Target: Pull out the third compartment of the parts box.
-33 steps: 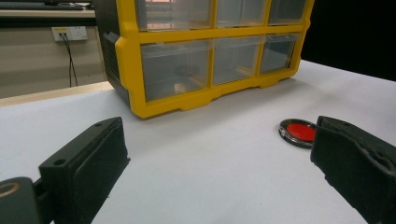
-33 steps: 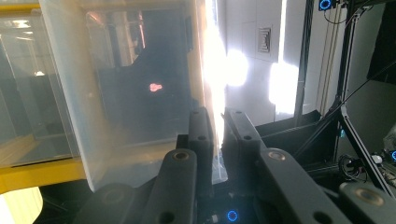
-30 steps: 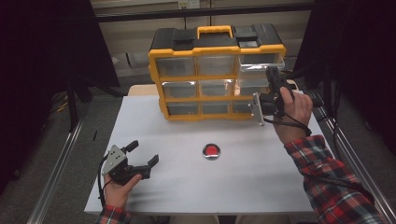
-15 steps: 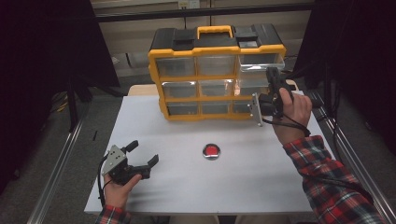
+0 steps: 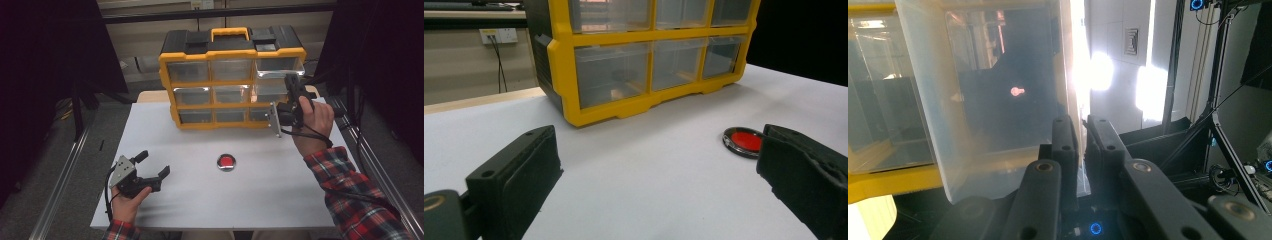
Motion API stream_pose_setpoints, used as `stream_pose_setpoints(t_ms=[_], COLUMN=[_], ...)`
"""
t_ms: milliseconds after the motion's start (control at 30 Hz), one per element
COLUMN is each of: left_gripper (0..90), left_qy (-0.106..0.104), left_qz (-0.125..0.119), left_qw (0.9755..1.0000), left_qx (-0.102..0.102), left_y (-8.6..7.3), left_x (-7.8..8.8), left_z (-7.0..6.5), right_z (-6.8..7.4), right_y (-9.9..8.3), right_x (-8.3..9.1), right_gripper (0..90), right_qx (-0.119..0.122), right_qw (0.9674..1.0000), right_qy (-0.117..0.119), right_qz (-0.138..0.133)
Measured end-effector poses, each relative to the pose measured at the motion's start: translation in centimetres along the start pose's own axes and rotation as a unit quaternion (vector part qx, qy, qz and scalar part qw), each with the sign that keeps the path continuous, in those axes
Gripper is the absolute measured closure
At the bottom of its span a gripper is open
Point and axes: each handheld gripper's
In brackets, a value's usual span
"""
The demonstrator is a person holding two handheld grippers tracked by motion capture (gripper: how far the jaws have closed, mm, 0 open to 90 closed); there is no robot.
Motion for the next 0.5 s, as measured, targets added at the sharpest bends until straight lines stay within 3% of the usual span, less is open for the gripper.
stream_pose_setpoints(t_ms=[500], left_gripper=[3.6], left_qy=[0.000], left_qz=[0.000], left_qw=[1.0000], left_qx=[-0.003], left_y=[0.05], left_x=[0.07], left_z=[0.10], right_z=[-0.04], right_y=[0.06], right_x=[0.94], right_gripper=[82.6], right_qx=[-0.012], right_qw=[0.9999], right_qy=[0.000], right_qz=[-0.002])
Point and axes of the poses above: each handheld gripper's, and its own axes: x roughly backward along the jaws, y roughly out of its top, z roughly to its left, and after that the axes turned 10 degrees about x, right-handed
